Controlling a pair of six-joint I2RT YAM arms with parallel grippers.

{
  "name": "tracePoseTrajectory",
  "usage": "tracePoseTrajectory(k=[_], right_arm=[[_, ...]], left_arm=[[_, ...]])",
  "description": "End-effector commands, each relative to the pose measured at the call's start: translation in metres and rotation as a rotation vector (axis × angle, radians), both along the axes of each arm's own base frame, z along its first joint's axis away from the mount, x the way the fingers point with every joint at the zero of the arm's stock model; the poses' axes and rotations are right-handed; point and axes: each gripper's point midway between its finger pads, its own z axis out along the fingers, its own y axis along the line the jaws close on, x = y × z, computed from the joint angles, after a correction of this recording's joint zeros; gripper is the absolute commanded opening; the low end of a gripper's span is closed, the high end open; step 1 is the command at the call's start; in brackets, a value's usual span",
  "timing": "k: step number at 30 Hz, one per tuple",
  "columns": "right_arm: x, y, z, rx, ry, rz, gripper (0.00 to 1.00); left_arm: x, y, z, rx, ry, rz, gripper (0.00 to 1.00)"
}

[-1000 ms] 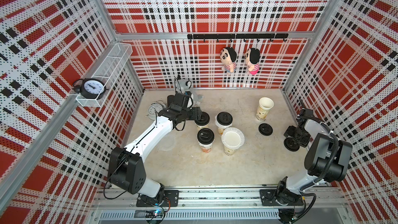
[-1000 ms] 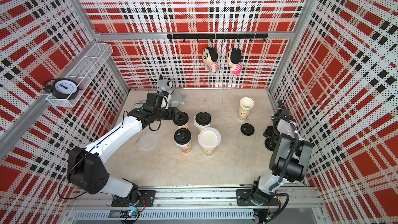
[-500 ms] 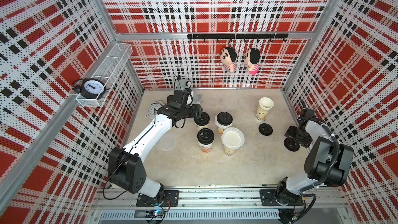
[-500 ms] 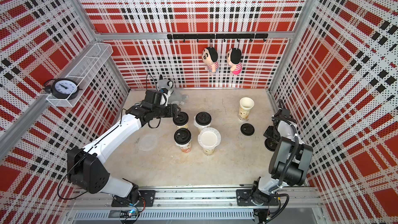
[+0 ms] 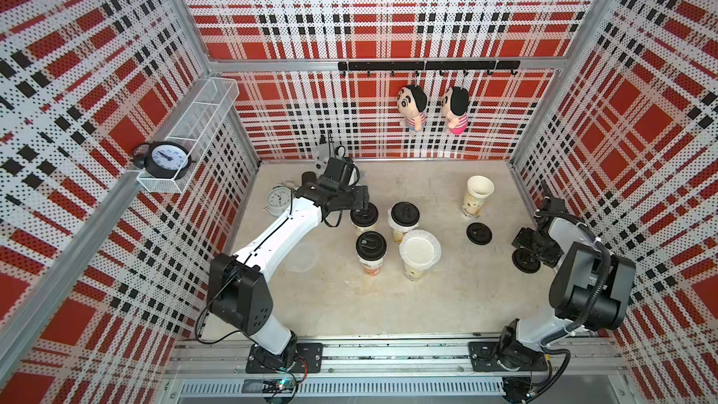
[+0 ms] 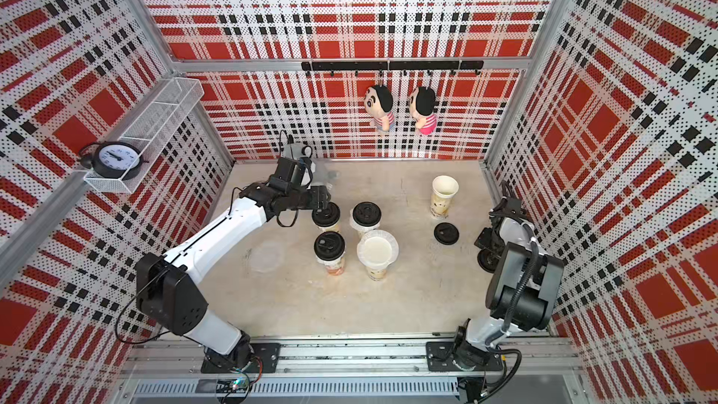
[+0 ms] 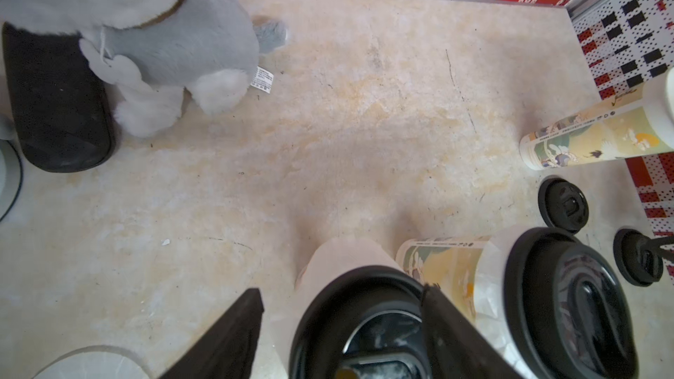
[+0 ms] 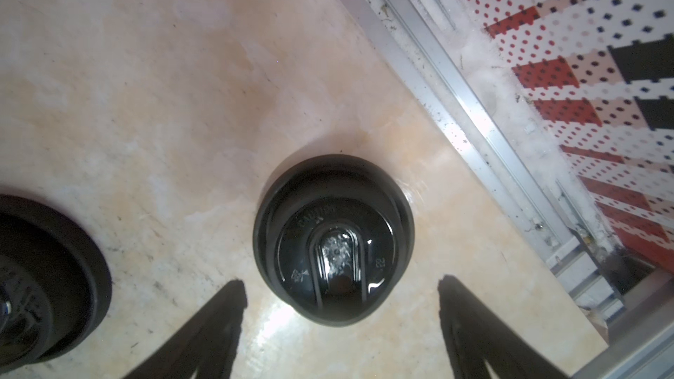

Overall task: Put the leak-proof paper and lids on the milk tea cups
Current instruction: Pick up the cup lid from the center of the board.

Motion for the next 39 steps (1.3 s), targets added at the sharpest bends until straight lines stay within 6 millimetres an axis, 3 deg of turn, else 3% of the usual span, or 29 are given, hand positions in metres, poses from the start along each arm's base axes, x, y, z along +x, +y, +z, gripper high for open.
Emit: tracePoseTrajectory(k=[1,22,39], right_arm=[[0.002,0.002,-0.010,0.012,-0.009,-0.014,0.86],[-0.001,0.005,-0.035,0.055,-0.029,-0.035,0.82],[0.000,0.003,-0.028,0.046,-0.056,-0.038,0.73]], left_arm=[[0.000,-0.002,-0.001,0.036,0.005,0.009,0.72],[-0.003,-0.002,0.002,0.045,-0.004,0.017,0.72],[-0.003,0.000,0.015,0.039,-0.028,0.022,0.72]])
